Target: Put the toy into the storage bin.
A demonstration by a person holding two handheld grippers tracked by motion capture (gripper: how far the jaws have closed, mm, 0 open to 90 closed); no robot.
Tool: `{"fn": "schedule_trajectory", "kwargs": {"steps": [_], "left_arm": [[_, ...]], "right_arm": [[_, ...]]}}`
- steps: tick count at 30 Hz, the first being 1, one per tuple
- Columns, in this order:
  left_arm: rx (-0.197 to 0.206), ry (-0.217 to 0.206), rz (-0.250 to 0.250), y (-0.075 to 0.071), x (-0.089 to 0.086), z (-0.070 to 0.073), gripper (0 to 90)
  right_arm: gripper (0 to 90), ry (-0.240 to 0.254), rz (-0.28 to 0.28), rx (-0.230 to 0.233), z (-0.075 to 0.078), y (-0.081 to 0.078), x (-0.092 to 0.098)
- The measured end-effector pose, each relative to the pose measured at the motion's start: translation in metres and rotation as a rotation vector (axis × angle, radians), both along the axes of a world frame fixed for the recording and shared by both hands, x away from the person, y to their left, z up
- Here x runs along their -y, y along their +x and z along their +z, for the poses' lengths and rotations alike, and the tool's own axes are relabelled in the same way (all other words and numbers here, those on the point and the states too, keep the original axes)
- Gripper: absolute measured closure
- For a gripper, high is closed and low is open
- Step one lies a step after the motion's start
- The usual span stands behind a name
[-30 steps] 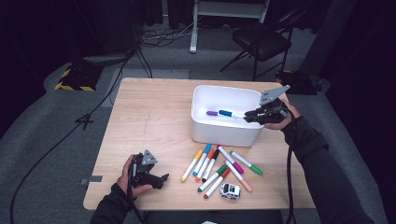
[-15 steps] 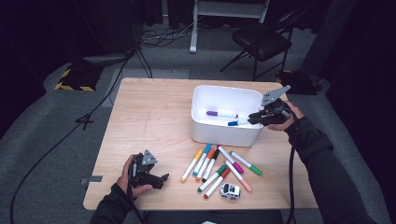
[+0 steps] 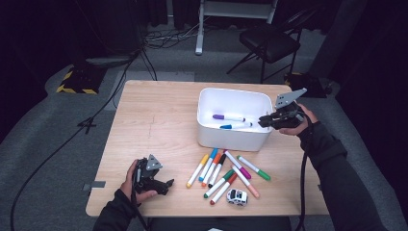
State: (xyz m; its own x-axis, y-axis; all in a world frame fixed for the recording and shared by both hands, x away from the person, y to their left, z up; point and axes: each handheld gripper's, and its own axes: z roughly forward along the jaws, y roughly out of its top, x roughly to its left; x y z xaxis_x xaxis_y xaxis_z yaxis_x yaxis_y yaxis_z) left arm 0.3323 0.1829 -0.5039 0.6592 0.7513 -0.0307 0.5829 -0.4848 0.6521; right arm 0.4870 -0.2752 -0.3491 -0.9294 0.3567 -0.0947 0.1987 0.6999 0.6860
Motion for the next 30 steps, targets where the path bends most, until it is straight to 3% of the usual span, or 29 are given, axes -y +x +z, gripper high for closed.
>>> {"fn": "schedule_trajectory", "kwargs": {"steps": [6, 10, 11, 17, 21, 27, 30], "left_arm": [[0.001, 0.001, 0.0, 0.0, 0.0, 0.0, 0.2], [0.0, 0.0, 0.0, 0.0, 0.0, 0.0, 0.2], [0.001, 0.001, 0.001, 0.0, 0.0, 0.0, 0.2], [0.002, 0.002, 0.001, 0.0, 0.0, 0.0, 0.2], [0.002, 0.003, 0.001, 0.0, 0.0, 0.0, 0.2], [0.002, 0.003, 0.001, 0.0, 0.0, 0.0, 0.2], [0.002, 0.003, 0.001, 0.0, 0.0, 0.0, 0.2]], "right_arm": [[64.9, 0.124, -0.013, 0.053, 0.008, -0.014, 0.008], [59.7, 0.196, -0.01, 0.103, 0.012, -0.032, 0.016], [56.8, 0.236, -0.014, 0.12, 0.013, -0.042, 0.02], [45.7, 0.27, -0.026, 0.162, 0.005, -0.066, 0.028], [37.8, 0.252, -0.041, 0.179, -0.011, -0.084, 0.03], [34.3, 0.265, -0.058, 0.137, -0.045, -0.101, 0.034], [34.4, 0.223, -0.061, 0.109, -0.067, -0.11, 0.032]]}}
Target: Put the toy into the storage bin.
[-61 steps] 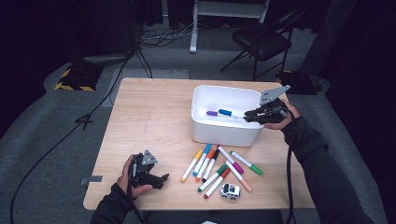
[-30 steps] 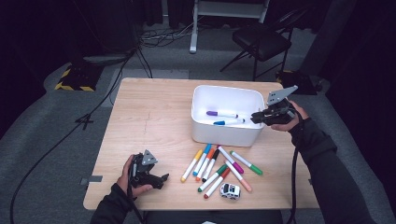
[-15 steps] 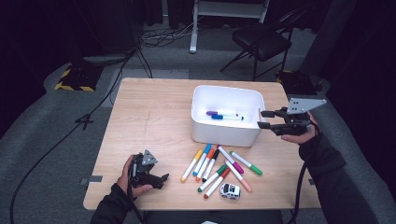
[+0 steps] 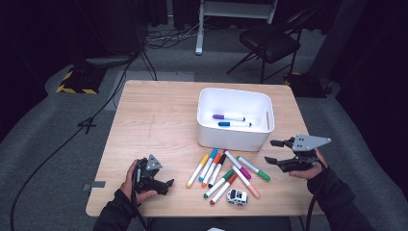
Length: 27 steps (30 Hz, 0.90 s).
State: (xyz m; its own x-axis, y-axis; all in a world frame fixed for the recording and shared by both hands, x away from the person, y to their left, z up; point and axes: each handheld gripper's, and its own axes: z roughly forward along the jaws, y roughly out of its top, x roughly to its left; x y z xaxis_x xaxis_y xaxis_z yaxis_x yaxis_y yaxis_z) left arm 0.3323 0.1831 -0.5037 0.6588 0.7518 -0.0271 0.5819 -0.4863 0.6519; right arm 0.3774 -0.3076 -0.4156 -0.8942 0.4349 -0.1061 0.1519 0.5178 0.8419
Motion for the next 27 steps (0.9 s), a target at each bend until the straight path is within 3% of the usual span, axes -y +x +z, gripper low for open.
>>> {"fn": "schedule_trajectory", "kwargs": {"steps": [4, 8, 13, 17, 19, 23, 27], "left_arm": [[0.001, 0.002, 0.0, 0.0, 0.0, 0.0, 0.2], [0.001, 0.002, 0.0, 0.0, 0.0, 0.0, 0.2], [-0.003, -0.001, 0.002, 0.0, 0.0, 0.0, 0.2], [-0.004, -0.001, 0.005, 0.0, 0.0, 0.0, 0.2], [-0.004, 0.0, 0.005, 0.0, 0.0, 0.0, 0.2], [-0.005, 0.0, 0.004, 0.0, 0.0, 0.0, 0.2], [-0.005, -0.001, 0.005, 0.0, 0.0, 0.0, 0.2]], "right_arm": [[34.5, -0.03, 0.012, -0.064, -0.031, -0.008, 0.001], [36.1, -0.078, 0.025, -0.088, -0.054, -0.015, 0.002], [38.5, -0.077, 0.012, -0.145, -0.074, -0.016, 0.006], [45.8, -0.096, 0.0, -0.167, -0.085, -0.015, 0.006], [48.3, -0.082, -0.009, -0.18, -0.085, -0.014, 0.008], [60.5, -0.07, -0.031, -0.155, -0.086, -0.014, 0.009], [72.1, -0.074, -0.011, -0.141, -0.086, -0.016, 0.008]]}}
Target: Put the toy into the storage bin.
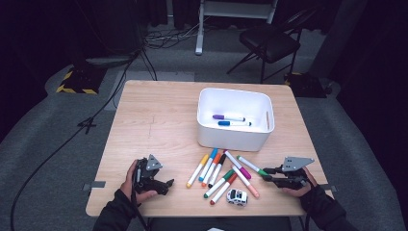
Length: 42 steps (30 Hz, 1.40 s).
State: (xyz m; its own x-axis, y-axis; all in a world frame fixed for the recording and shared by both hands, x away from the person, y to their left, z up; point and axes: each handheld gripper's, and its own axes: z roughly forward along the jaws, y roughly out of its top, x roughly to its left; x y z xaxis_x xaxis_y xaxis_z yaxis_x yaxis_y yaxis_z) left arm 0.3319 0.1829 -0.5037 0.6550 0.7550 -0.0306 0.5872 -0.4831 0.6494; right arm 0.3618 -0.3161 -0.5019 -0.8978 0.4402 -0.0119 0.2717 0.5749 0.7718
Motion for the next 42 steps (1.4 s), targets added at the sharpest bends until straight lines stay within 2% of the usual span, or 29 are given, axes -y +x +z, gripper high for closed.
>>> {"fn": "schedule_trajectory", "kwargs": {"steps": [3, 9, 10, 14, 25, 26, 28, 34, 36, 42], "left_arm": [[0.0, 0.0, 0.0, 0.0, 0.0, 0.0, 0.2], [0.0, 0.0, 0.0, 0.0, 0.0, 0.0, 0.2], [0.0, 0.0, 0.0, 0.0, 0.0, 0.0, 0.2], [0.0, 0.0, 0.0, 0.0, 0.0, 0.0, 0.2], [0.005, 0.002, -0.005, 0.0, 0.0, 0.0, 0.2], [0.006, 0.002, -0.005, 0.0, 0.0, 0.0, 0.2], [0.006, 0.003, -0.005, 0.0, 0.0, 0.0, 0.2], [0.006, 0.002, -0.005, 0.0, 0.0, 0.0, 0.2], [0.006, 0.002, -0.005, 0.0, 0.0, 0.0, 0.2], [0.006, 0.003, -0.005, 0.0, 0.0, 0.0, 0.2]], "right_arm": [[75.1, 0.003, -0.007, 0.0, 0.0, 0.0, 0.0], [75.5, -0.001, -0.025, -0.006, 0.0, -0.001, 0.001], [75.5, 0.0, -0.02, 0.015, 0.0, 0.0, 0.002], [75.6, 0.016, -0.033, 0.026, 0.004, 0.0, 0.005], [75.6, 0.089, -0.026, 0.073, 0.03, 0.0, 0.018], [75.6, 0.101, -0.021, 0.08, 0.037, 0.0, 0.019], [75.6, 0.107, -0.016, 0.087, 0.04, -0.001, 0.02], [75.6, 0.139, 0.001, 0.127, 0.064, -0.004, 0.023], [75.6, 0.149, 0.012, 0.136, 0.067, -0.003, 0.023], [75.6, 0.153, 0.035, 0.152, 0.085, -0.003, 0.019]]}}
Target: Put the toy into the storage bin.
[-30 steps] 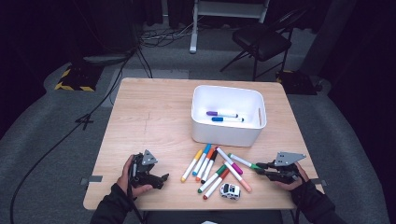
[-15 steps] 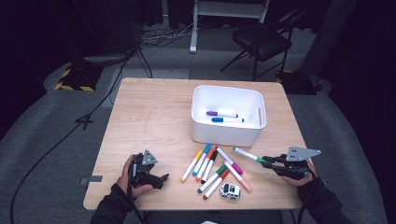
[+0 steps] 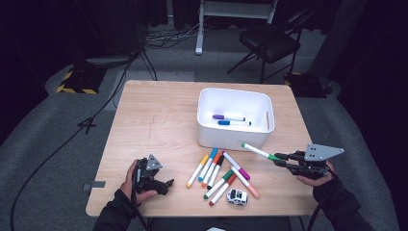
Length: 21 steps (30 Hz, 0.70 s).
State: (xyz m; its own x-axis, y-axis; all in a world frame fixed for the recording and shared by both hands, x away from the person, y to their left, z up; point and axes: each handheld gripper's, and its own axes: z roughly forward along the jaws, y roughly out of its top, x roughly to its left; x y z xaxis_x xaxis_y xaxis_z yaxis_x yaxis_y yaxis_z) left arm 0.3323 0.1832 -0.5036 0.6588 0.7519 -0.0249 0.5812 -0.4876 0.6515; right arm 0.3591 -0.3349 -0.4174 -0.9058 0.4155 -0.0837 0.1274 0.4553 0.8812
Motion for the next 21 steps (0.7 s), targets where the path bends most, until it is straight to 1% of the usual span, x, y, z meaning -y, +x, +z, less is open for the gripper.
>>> {"fn": "schedule_trajectory", "kwargs": {"steps": [1, 2, 6, 7, 8, 12, 13, 16, 17, 18, 21], "left_arm": [[0.0, 0.0, 0.0, 0.0, 0.0, 0.0, 0.2], [0.0, 0.0, 0.0, 0.0, 0.0, 0.0, 0.2], [0.0, 0.0, 0.0, 0.0, 0.0, 0.0, 0.2], [0.0, 0.0, 0.0, 0.0, 0.0, 0.0, 0.2], [0.0, 0.0, 0.0, 0.0, 0.0, 0.0, 0.2], [0.0, 0.0, 0.0, 0.0, 0.0, 0.0, 0.2], [0.0, 0.0, 0.0, 0.0, 0.0, 0.0, 0.2], [0.0, 0.0, 0.0, 0.0, 0.0, 0.0, 0.2], [0.0, 0.0, 0.0, 0.0, 0.0, 0.0, 0.2], [0.0, 0.0, 0.0, 0.0, 0.0, 0.0, 0.2], [0.0, 0.0, 0.0, 0.0, 0.0, 0.0, 0.2]], "right_arm": [[75.6, 0.01, 0.011, 0.01, 0.004, 0.0, -0.001], [75.6, 0.008, 0.01, 0.012, 0.007, 0.0, -0.002], [75.6, 0.019, 0.029, 0.048, 0.025, 0.002, -0.004], [75.6, 0.019, 0.026, 0.055, 0.029, 0.002, -0.005], [75.6, 0.021, 0.031, 0.073, 0.034, 0.003, -0.005], [75.6, 0.038, 0.035, 0.083, 0.048, 0.008, -0.008], [75.6, 0.03, 0.036, 0.093, 0.051, 0.01, -0.009], [75.6, 0.045, 0.038, 0.101, 0.059, 0.013, -0.011], [75.6, 0.043, 0.036, 0.109, 0.063, 0.015, -0.011], [75.6, 0.05, 0.032, 0.102, 0.065, 0.016, -0.012], [75.6, 0.053, 0.028, 0.104, 0.069, 0.023, -0.013]]}}
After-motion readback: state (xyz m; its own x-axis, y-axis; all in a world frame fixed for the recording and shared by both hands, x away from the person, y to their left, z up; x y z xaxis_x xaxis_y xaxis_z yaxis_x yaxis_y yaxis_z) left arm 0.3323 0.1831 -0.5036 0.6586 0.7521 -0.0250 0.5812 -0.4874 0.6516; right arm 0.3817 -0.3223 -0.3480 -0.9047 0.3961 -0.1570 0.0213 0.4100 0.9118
